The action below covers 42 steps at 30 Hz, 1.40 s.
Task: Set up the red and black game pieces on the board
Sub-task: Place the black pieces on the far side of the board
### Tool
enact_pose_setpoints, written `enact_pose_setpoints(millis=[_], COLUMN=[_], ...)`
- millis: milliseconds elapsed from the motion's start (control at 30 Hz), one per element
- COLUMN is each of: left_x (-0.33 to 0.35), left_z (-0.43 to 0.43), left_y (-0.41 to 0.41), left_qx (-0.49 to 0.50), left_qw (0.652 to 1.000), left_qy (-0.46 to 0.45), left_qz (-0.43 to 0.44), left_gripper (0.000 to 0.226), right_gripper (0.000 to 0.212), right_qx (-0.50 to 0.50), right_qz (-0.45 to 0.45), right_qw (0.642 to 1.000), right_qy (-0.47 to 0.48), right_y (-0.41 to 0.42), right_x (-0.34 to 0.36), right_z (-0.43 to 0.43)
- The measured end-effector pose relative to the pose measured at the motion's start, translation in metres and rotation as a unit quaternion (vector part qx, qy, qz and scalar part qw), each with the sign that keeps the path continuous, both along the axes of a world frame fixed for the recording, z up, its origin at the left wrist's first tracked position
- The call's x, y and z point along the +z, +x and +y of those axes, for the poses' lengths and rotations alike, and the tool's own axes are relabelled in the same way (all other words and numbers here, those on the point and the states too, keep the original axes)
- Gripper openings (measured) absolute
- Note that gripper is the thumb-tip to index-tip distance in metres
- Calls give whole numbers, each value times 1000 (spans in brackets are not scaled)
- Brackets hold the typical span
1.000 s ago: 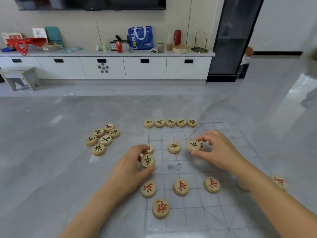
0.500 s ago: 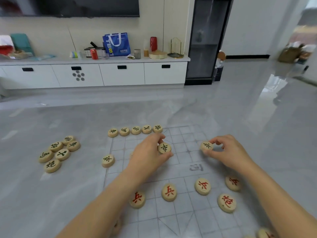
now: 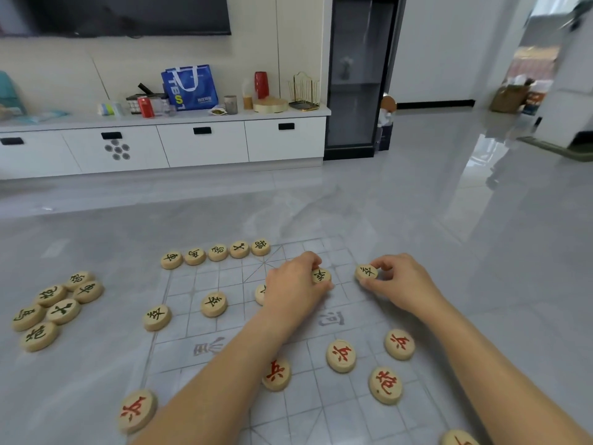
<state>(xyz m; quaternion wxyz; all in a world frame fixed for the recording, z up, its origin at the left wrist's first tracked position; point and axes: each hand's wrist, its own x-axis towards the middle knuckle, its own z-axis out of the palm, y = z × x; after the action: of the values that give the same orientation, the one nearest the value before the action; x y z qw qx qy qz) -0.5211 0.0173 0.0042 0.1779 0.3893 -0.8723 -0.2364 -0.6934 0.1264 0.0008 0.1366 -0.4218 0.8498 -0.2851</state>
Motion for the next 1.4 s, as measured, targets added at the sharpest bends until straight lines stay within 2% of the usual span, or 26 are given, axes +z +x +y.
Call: enact_pose_setpoints(millis=[400,533,633,800,1133,1267,1400], left_x=[-10,-7,0,13,-7,-15,-29], left_z=[-2,-5,-14,-35,-54,-51,-47], left_y=[-4,11,38,106,250,293,316], left_qx=[19,22,35,105,239,258,223], left_qw=[996,994,993,991,970,966,974], left_qy=[-68,-88,-103,-88,-41,-26,-35], left_qz=[-58,-59,-38,-1,8,-9,-15], left_gripper=[51,58,58,54,50,51,62], right_gripper=[41,57,63,58,53,53,52], right_qx=[21,25,28,51,174,229,273], right_qz=[48,41,38,27,32,33,36], right_qw=[998,998,998,998,984,973,961], right_qy=[17,28,28,-7,-5,6,13], right_y=[8,8,10,35,145,194,234], right_x=[-2,1,5,22,41,37,33], right_z=[-1,2,5,-2,-50,-69,-91])
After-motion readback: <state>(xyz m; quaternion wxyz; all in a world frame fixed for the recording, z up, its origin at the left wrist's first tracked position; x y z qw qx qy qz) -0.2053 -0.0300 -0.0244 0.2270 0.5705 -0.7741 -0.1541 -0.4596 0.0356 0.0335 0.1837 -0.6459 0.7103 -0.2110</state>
